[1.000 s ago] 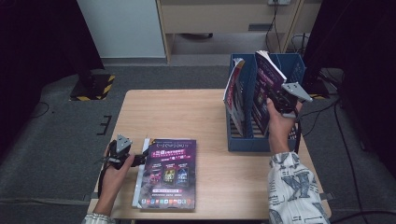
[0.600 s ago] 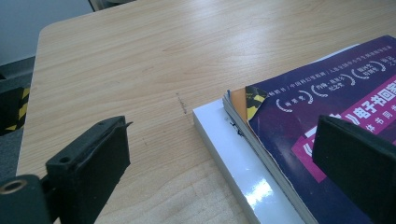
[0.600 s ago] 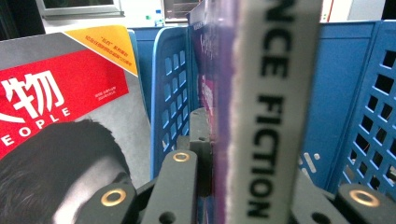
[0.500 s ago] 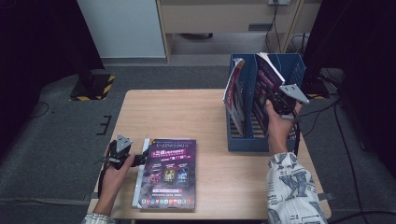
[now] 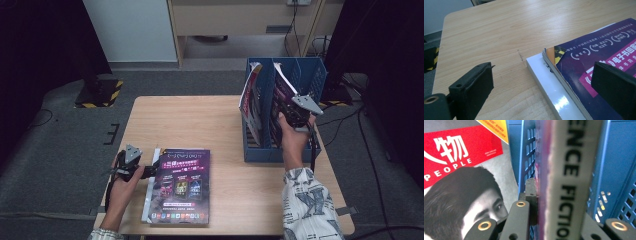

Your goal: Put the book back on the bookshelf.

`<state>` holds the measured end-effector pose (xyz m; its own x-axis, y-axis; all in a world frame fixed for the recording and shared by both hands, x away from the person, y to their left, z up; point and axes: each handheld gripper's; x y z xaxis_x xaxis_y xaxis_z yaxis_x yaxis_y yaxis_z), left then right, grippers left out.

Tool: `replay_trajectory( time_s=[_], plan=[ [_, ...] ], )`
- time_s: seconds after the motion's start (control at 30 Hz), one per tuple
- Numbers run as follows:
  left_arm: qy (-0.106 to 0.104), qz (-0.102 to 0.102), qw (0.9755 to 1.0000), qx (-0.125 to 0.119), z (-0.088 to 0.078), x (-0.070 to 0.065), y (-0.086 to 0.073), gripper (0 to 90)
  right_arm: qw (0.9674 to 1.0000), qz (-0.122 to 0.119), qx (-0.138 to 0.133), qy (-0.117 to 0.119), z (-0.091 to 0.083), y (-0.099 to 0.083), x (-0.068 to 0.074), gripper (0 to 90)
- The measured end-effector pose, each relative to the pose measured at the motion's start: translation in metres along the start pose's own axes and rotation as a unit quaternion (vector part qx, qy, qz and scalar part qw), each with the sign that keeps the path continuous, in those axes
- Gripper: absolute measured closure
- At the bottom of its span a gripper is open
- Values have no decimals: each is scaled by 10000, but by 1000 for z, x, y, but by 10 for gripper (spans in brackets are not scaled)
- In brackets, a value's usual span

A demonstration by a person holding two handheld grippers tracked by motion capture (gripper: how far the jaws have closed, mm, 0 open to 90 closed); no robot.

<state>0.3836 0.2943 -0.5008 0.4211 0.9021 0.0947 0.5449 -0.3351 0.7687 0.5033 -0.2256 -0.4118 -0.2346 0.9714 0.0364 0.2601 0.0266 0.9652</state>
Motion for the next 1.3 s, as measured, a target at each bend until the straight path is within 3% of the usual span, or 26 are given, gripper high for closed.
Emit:
replay_trajectory(
  time_s=[0.5, 0.67, 0.8, 1.0, 1.13, 1.23, 1.3],
  plan=[
    [-4, -8, 10000, -15, -1, 0, 0, 39, 9999, 124, -22, 119, 1, 1, 2, 804],
    [-17, 5, 10000, -21, -1, 0, 0, 40, 9994, 277, -72, 176, 0, 2, -1, 813],
    [-6, -13, 10000, -22, -1, 1, 0, 40, 9998, 195, -72, 63, -1, 3, -2, 819],
    [-19, 15, 10000, -18, -1, -1, 1, 40, 9993, 305, -157, -168, -3, 5, -6, 820],
    [-26, 6, 10000, -36, -1, -1, 1, 40, 9990, 184, -214, -339, -2, 9, -8, 821],
    [-18, -4, 10000, -39, -1, 0, 1, 40, 9978, -36, -324, -575, -3, 13, -6, 821],
    [-19, -13, 10000, -48, -1, 0, 1, 40, 9978, -91, -315, -581, -3, 14, -6, 821]
  ],
)
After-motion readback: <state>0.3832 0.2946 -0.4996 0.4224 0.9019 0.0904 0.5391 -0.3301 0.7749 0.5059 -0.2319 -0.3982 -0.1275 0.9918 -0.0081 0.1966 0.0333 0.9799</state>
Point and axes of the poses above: each handheld gripper's, and its own axes: z roughly forward along the jaws, y roughly out of its top, x roughly to its left, and after that the axes turned 6 degrees about x, right-handed
